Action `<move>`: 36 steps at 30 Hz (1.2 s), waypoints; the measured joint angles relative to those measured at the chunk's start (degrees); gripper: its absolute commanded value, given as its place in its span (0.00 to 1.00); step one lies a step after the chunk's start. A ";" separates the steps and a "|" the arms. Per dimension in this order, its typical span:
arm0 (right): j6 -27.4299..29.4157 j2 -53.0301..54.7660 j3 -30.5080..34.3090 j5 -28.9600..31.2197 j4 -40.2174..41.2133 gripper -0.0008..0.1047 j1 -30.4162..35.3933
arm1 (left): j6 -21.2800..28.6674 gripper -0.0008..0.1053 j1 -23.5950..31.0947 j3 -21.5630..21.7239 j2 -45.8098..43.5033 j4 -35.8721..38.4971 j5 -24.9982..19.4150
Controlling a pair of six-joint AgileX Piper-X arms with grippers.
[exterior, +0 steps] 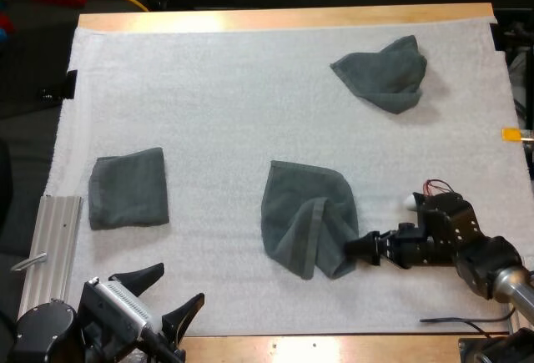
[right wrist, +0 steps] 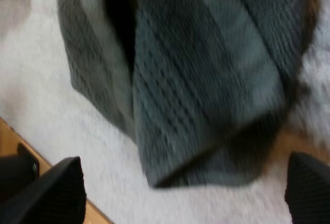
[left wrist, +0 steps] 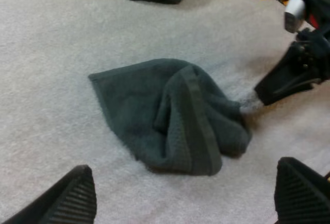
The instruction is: Pick towel from pile, fold and stack
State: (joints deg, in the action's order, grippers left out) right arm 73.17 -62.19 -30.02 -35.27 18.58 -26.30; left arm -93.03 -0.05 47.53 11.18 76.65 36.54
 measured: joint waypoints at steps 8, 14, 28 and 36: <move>-1.28 -8.16 0.00 -0.07 -6.81 0.73 0.00 | 0.00 0.66 0.00 0.00 0.00 0.00 1.25; -4.93 -11.75 0.00 -0.15 -11.97 0.73 0.00 | 0.00 0.66 0.00 0.00 0.00 0.00 1.25; -9.11 -12.22 0.00 -5.67 -16.57 0.73 0.00 | 0.00 0.66 0.00 0.00 0.00 0.00 1.25; -9.62 -13.61 0.00 -2.91 -15.39 0.73 0.00 | 0.00 0.66 0.00 0.00 0.00 0.00 1.25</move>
State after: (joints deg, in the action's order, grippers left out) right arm 63.55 -75.80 -30.02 -38.18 3.20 -26.30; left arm -93.03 -0.05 47.53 11.18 76.65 37.79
